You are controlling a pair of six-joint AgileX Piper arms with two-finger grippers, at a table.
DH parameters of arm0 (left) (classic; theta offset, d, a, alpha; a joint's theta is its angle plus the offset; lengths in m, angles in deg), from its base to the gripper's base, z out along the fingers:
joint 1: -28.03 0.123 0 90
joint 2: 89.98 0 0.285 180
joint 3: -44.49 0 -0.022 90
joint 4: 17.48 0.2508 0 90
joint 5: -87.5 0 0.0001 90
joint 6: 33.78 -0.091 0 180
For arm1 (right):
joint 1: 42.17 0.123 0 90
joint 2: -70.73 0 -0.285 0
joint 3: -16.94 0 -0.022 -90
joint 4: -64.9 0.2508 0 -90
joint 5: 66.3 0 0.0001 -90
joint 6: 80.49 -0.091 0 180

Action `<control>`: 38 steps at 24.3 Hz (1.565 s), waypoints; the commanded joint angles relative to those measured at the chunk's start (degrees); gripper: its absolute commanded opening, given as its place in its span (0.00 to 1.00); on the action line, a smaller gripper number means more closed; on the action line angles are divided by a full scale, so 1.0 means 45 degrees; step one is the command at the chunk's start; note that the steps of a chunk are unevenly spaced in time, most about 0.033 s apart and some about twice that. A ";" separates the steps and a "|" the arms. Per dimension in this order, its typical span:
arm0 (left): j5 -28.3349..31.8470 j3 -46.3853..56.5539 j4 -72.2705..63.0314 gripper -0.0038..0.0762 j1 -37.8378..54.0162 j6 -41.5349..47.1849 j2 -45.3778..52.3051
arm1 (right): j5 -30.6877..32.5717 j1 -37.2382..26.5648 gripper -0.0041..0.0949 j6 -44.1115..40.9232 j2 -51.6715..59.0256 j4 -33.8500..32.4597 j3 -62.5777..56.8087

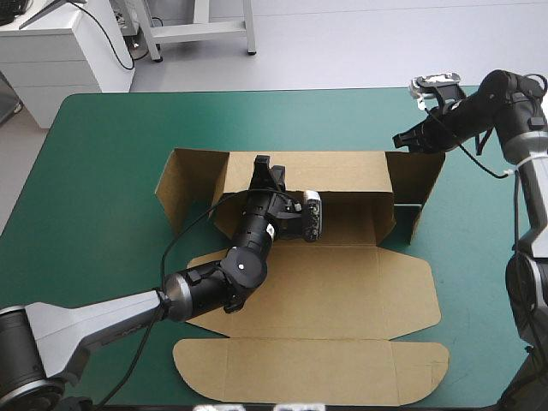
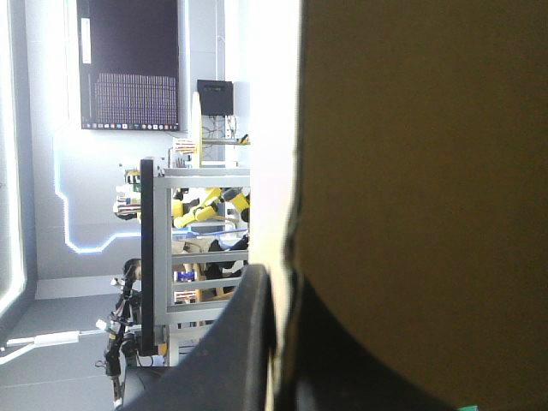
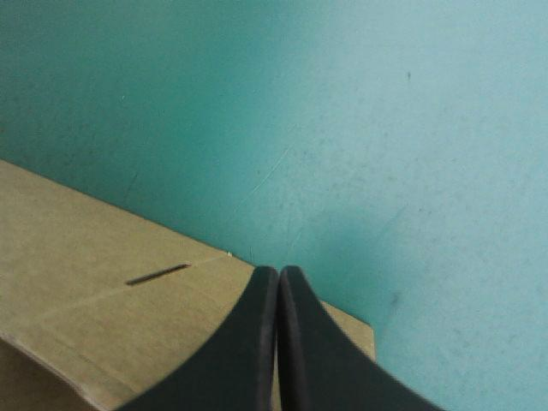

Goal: Fold the box

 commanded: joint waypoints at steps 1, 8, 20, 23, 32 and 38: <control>-0.0789 -0.0151 0.0406 0.04 -0.0079 0.0670 0.0494 | 0.0635 -0.0024 0.02 0.0021 0.0643 -0.0062 0.0425; -0.0824 -0.0151 0.0406 0.04 -0.0079 0.0663 0.0494 | 0.0635 -0.0024 0.02 0.0021 0.1440 0.0100 -0.0548; -0.0800 -0.0151 0.0406 0.04 -0.0079 0.0663 0.0494 | -0.0245 -0.0024 0.02 0.1436 0.3632 0.2081 -0.4185; -0.0777 -0.0151 0.0406 0.04 -0.0079 0.0663 0.0494 | -0.1605 -0.0024 0.02 0.2405 0.4754 0.2723 -0.6049; -0.0752 -0.0151 0.0406 0.04 -0.0079 0.0663 0.0494 | -0.5523 -0.0024 0.03 0.6508 0.6368 0.6049 -1.0414; -0.0752 -0.0151 0.0406 0.04 -0.0079 0.0663 0.0494 | -0.5153 -0.0024 0.29 0.7222 0.6804 0.4896 -1.0414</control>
